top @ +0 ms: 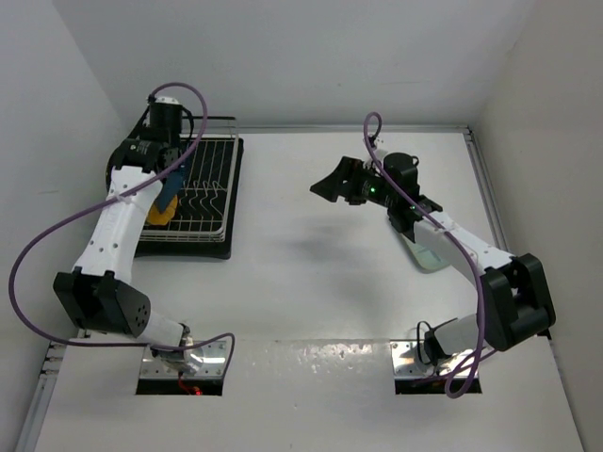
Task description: Load the plates into the dish rack
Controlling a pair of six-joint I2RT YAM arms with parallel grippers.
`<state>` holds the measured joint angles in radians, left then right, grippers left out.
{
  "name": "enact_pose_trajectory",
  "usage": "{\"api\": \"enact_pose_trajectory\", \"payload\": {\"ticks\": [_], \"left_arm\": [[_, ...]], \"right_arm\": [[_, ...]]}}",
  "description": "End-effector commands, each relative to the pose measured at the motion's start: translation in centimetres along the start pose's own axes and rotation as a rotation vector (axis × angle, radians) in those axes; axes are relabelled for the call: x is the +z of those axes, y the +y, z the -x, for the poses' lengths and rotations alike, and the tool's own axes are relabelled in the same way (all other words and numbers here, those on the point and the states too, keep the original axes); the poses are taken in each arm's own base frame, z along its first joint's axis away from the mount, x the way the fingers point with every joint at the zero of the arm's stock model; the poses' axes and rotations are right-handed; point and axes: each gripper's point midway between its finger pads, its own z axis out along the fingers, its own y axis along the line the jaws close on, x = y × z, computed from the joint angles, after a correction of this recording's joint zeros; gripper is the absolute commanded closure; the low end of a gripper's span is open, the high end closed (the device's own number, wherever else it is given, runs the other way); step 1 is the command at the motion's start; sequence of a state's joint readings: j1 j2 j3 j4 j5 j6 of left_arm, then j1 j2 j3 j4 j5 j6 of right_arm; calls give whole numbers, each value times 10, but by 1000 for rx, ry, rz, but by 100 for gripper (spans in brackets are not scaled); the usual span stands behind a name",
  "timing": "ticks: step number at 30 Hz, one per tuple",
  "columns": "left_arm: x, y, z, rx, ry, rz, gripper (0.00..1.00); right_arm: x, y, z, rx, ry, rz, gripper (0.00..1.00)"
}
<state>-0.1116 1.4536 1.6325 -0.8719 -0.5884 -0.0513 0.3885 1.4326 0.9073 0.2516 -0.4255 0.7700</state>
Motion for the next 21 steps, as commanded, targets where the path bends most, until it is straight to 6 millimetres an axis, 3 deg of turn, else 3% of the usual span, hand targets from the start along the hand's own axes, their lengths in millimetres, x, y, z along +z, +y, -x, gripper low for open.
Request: {"api": "enact_pose_trajectory", "payload": {"ticks": [1,5,21], "left_arm": [[-8,36,29,-133,-134,214,100],[0,33,25,-137,-136,225,100],[47,0,-37,-68,-72,202,100]], "right_arm": [[-5,6,10,-42,-39,6,0],[-5,5,9,-45,-36,2,0],[-12,-3,10,-28,-50,-14,0]]}}
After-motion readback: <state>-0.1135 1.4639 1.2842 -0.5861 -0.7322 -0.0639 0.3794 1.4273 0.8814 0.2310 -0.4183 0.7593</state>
